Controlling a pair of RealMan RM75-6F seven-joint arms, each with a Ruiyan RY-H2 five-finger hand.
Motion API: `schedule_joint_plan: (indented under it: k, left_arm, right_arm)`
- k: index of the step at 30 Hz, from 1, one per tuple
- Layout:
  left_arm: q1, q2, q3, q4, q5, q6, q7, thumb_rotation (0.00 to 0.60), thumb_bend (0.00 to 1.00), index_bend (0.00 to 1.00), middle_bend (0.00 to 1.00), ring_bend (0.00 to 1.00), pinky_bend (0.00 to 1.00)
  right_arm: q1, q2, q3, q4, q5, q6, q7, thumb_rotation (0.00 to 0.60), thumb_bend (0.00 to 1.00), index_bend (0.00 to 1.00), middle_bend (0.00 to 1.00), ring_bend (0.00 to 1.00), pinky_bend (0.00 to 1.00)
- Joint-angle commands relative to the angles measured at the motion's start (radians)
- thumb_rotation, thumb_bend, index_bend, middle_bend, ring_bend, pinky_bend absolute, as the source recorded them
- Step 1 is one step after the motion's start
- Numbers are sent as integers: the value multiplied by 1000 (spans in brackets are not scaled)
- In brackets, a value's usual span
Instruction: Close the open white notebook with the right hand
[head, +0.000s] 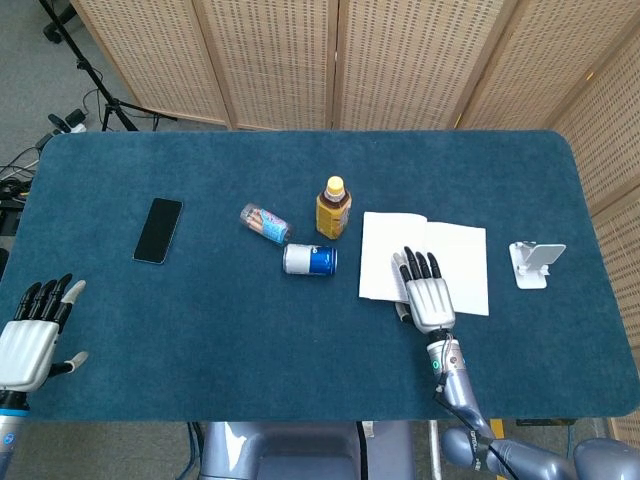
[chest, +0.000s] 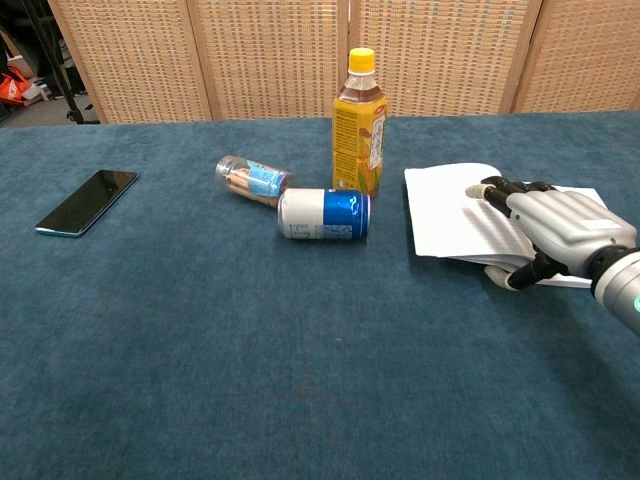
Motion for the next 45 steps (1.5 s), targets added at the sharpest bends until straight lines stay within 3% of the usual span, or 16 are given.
schedule_joint_plan:
  k: [1, 17, 45]
  left_arm:
    - [0, 0, 1, 0, 1, -1, 0, 600, 0, 0, 0, 0, 0]
    - [-1, -3, 4, -3, 6, -1, 7, 600, 0, 0, 0, 0, 0]
    - [4, -11, 4, 3, 27, 23, 1, 600, 0, 0, 0, 0, 0]
  right_arm:
    - [-3, 0, -3, 3, 0, 4, 5, 600, 440, 0, 0, 0, 0]
    - [-42, -14, 7, 7, -12, 84, 90, 600, 414, 0, 0, 0, 0]
    - [-115, 51, 43, -118, -44, 242, 137, 600, 414, 0, 0, 0, 0]
